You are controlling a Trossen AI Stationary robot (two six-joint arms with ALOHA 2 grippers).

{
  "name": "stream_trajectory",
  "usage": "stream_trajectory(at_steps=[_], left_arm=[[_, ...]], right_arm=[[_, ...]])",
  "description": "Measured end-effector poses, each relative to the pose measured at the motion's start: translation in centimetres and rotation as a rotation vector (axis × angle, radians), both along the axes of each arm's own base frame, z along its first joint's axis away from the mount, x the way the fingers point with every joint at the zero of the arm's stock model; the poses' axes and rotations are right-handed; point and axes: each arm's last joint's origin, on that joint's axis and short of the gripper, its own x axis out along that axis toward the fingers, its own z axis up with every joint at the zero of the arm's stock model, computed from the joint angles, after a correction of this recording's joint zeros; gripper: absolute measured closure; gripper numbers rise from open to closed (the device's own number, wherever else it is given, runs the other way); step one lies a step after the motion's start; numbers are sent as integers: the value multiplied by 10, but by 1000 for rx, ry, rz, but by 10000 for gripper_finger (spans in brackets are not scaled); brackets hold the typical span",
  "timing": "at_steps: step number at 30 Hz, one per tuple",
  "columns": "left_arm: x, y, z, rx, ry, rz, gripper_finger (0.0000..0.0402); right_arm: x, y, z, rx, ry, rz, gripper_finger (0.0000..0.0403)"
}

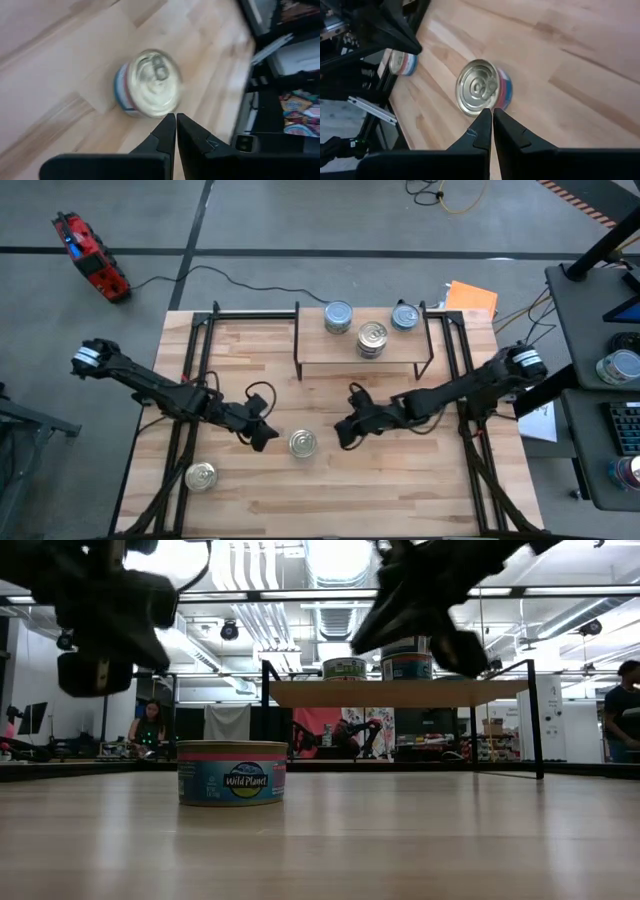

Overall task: Stack canned seafood by type on shelf
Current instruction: Stack the blue-pink tuna can on top of the other blue-pink tuna cans

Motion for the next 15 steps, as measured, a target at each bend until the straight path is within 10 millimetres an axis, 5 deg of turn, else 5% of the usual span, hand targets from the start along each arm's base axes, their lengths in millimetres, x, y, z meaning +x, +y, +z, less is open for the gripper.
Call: stream_trajectory(at_steps=[9, 15], left_arm=[[9, -2, -10, -36, 56, 93, 398], [16, -5, -21, -68, 97, 118, 341]], right_arm=[[45, -7, -34, 99, 137, 44, 393], [62, -5, -48, 145, 176, 75, 361]])
